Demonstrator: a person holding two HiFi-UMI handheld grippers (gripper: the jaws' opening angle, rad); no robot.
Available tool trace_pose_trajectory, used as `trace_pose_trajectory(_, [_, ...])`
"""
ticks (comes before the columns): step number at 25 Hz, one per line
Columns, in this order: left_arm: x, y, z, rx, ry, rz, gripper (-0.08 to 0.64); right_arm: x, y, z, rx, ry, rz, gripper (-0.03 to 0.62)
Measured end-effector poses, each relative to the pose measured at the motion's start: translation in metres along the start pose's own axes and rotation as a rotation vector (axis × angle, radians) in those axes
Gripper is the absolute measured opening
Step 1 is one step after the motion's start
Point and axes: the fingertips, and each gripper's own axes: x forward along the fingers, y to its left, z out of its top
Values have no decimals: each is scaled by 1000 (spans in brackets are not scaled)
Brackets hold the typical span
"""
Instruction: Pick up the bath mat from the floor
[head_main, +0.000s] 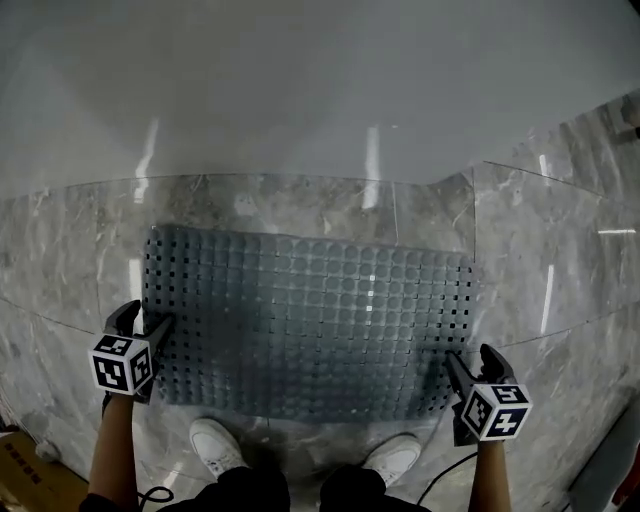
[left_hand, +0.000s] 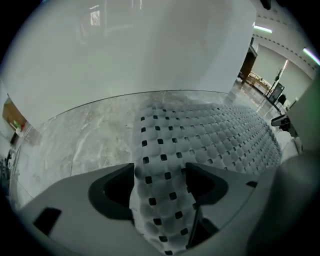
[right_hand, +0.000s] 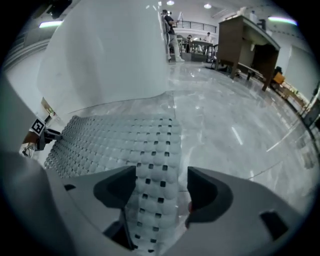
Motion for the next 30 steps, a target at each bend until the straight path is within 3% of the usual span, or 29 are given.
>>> trace_pose_trajectory(6, [10,7,-10,-65,22,-15,341,33,-8,-20,6,81,22,314])
trace_pose_trajectory(13, [9,3,-7,-56,32,-5,336,37,-7,-17,-31,124,17,313])
trace_pose_trajectory(17, [8,-7,-6,-46,14,-23,243,36,1,-16,-49,121,35,249])
trace_pose_trajectory(20, [8,-15,-5,-41,-3,-47,169,35,4,-18,-69,108,43,236])
trace_pose_trajectory(22, [8,-20,-4,-31,-6,-68,117,35,11,-18,-100,99,47,156])
trace_pose_trajectory(24, [7,-25,-3,-11,-7,-88,75,34,15,-17,-127,95,38,121])
trace_pose_trajectory(30, [-13,-34,7,0,-87,-162,54,18,22,-7,-147,14,36,91])
